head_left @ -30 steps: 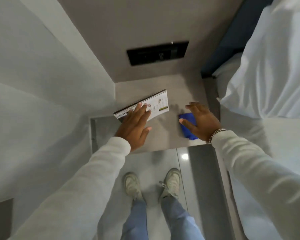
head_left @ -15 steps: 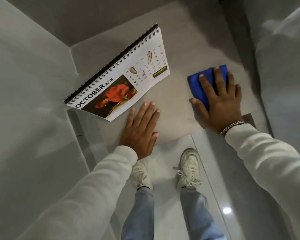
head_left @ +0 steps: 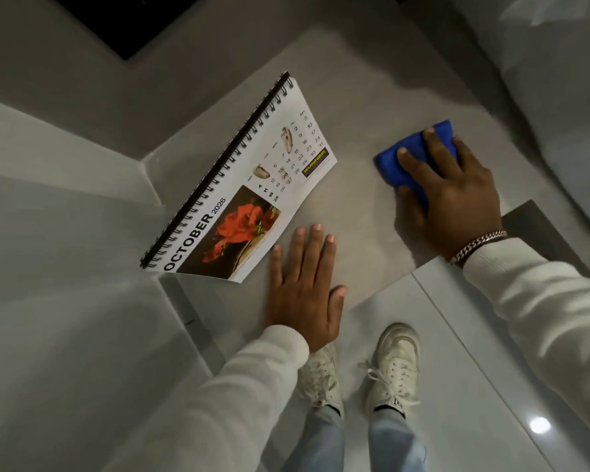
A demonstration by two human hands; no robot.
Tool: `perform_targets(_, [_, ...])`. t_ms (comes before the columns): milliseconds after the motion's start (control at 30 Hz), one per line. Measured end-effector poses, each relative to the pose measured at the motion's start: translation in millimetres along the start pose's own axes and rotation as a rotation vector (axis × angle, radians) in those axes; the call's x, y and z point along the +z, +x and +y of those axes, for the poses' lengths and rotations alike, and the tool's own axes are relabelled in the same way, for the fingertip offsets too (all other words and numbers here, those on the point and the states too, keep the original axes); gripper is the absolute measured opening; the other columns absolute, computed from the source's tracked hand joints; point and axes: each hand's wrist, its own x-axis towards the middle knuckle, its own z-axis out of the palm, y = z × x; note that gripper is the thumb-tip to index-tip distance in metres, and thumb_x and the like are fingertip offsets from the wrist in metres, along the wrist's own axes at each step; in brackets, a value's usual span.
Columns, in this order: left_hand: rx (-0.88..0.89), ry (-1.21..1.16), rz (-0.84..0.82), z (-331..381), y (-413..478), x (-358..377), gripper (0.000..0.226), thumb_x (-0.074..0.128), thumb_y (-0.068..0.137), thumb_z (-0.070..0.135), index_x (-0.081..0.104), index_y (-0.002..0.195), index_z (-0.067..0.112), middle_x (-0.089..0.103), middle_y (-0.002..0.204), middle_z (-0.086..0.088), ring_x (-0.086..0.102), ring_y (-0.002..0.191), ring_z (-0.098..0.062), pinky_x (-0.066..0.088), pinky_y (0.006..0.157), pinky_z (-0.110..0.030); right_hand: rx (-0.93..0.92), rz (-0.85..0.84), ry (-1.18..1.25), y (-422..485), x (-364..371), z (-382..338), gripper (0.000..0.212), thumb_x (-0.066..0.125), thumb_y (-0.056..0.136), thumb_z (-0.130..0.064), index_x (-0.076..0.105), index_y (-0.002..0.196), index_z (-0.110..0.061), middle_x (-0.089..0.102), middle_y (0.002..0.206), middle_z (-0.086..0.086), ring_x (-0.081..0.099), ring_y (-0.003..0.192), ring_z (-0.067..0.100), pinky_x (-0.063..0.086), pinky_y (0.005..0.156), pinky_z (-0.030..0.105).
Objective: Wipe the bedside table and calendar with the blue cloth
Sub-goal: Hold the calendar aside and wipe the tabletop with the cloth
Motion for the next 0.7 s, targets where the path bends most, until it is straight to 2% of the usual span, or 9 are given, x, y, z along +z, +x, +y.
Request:
perform_targets(100, [0.017,-0.07,-0.037,-0.9,-2.3,-13.5,0.071,0.034,0.093,0.045,0.013,0.154,0.014,0.006,0.165,-0.011,0.001,0.153,-0.028,0.013,0.119,-0.059,0.044,-0.053,-0.035,-8.4,-9.0,-11.3,0.048,0.051,0.092,-0.025,0.042,0.139,-0.02,0.035,0.151,0.017,0.038,0.128,0.052,0.045,0.09,0.059])
perform_targets(200, [0.027,-0.206,-0.005,-0.4,-15.9,-37.1,0.074,0.04,0.092,0.042,0.014,0.153,0.012,0.004,0.164,-0.015,-0.001,0.153,-0.028,0.014,0.119,-0.057,0.076,-0.12,-0.061,-22.5,-18.8,-25.5,0.047,0.05,0.093,-0.024,0.042,0.139,-0.022,0.033,0.152,0.015,0.042,0.125,0.048,0.048,0.085,0.052])
perform_targets(300, [0.082,-0.244,0.083,0.2,-34.5,-66.1,0.079,0.044,0.091,0.04,0.007,0.154,0.009,0.001,0.164,-0.016,-0.001,0.153,-0.029,0.013,0.12,-0.056,0.122,-0.154,0.008,-26.2,-29.0,-37.3,0.043,0.052,0.09,-0.026,0.047,0.133,-0.026,0.043,0.146,0.011,0.057,0.107,0.042,0.049,0.081,0.045])
perform_targets(400, [0.122,-0.258,0.203,-12.3,-45.5,-97.9,0.079,0.045,0.092,0.037,0.006,0.153,0.005,0.002,0.164,-0.019,0.002,0.152,-0.034,0.013,0.12,-0.059,0.215,-0.143,0.224,-26.3,-37.1,-48.5,0.041,0.055,0.089,-0.031,0.05,0.13,-0.03,0.055,0.136,0.009,0.06,0.105,0.039,0.046,0.085,0.042])
perform_targets(533, [0.072,-0.21,0.345,-54.1,-33.6,-141.5,0.077,0.044,0.092,0.037,0.012,0.151,-0.002,0.003,0.162,-0.02,0.001,0.152,-0.035,0.011,0.12,-0.059,0.28,-0.054,0.626,-33.5,-34.1,-73.5,0.039,0.06,0.088,-0.03,0.057,0.127,-0.029,0.066,0.124,0.006,0.062,0.106,0.034,0.049,0.092,0.04])
perform_targets(633, [0.1,-0.1,0.32,-83.8,-8.5,-167.4,0.081,0.041,0.093,0.043,0.007,0.15,-0.004,-0.002,0.162,-0.021,-0.006,0.152,-0.033,0.005,0.122,-0.054,0.284,0.024,0.857,-36.1,-20.0,-100.5,0.04,0.061,0.089,-0.025,0.056,0.129,-0.026,0.065,0.126,0.002,0.062,0.109,0.025,0.047,0.098,0.039])
perform_targets(700, [0.157,-0.034,0.237,-95.6,10.8,-178.1,0.086,0.036,0.094,0.052,0.002,0.152,-0.001,-0.006,0.163,-0.019,-0.009,0.152,-0.031,0.002,0.123,-0.052,0.3,0.094,0.963,-34.6,-9.7,-118.1,0.042,0.06,0.09,-0.024,0.053,0.131,-0.024,0.062,0.13,0.001,0.06,0.111,0.018,0.047,0.099,0.031])
